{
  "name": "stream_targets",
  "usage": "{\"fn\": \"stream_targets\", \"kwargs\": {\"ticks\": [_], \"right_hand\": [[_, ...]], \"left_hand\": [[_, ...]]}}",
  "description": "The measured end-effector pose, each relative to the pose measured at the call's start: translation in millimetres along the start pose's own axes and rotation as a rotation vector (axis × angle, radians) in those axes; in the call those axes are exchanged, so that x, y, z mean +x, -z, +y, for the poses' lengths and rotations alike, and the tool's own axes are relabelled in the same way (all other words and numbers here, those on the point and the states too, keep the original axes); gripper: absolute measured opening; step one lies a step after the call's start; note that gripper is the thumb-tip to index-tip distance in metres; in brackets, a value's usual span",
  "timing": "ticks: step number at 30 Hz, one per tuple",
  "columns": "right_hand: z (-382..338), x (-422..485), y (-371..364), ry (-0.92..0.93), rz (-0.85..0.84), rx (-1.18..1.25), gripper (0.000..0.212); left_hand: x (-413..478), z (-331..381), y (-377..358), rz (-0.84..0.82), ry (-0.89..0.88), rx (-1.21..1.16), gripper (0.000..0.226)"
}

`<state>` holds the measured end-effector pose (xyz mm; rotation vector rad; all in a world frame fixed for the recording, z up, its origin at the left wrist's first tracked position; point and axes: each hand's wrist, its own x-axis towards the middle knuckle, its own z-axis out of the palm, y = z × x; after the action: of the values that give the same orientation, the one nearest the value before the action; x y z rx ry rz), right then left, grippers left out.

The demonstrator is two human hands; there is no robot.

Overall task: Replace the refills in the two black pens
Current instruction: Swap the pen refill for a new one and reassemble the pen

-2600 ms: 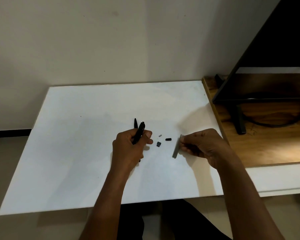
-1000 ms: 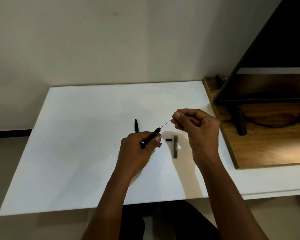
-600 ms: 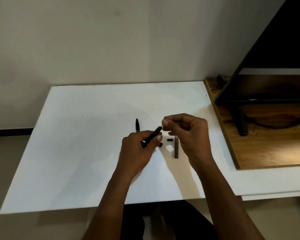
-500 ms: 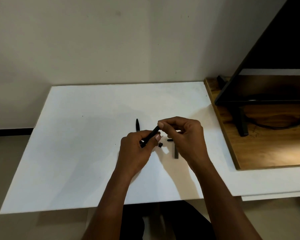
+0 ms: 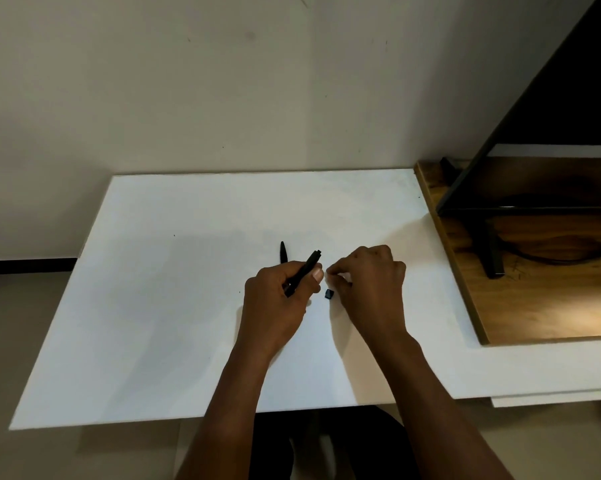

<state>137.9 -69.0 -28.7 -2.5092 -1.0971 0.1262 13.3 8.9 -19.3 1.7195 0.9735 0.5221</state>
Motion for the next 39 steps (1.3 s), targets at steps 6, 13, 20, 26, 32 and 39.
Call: {"fn": "stream_targets", "kwargs": {"ticks": [6, 13, 20, 26, 32, 39], "right_hand": [[4, -1, -7, 0.049, 0.028, -0.083, 0.016], [-3, 5, 21, -0.17, 0.012, 1.02, 0.007], [-1, 2, 28, -0.094, -0.149, 1.136, 0.014], [1, 1, 30, -0.069, -0.141, 1.06, 0.013], [3, 2, 30, 0.004, -0.12, 0.832, 0.007], [6, 1, 34, 0.161, -0.122, 0.562, 0.015]], "left_hand": [[0, -1, 1, 0.005, 0.005, 0.016, 0.02], [-1, 0, 3, -0.002, -0.005, 0.051, 0.021], [-2, 1, 5, 0.0, -0.018, 0.084, 0.02], [-2, 0, 6, -0.009, -0.061, 0.142, 0.02], [-2, -2, 6, -0.017, -0.069, 0.19, 0.024], [-5, -2, 8, -0.009, -0.133, 0.418, 0.023]]}}
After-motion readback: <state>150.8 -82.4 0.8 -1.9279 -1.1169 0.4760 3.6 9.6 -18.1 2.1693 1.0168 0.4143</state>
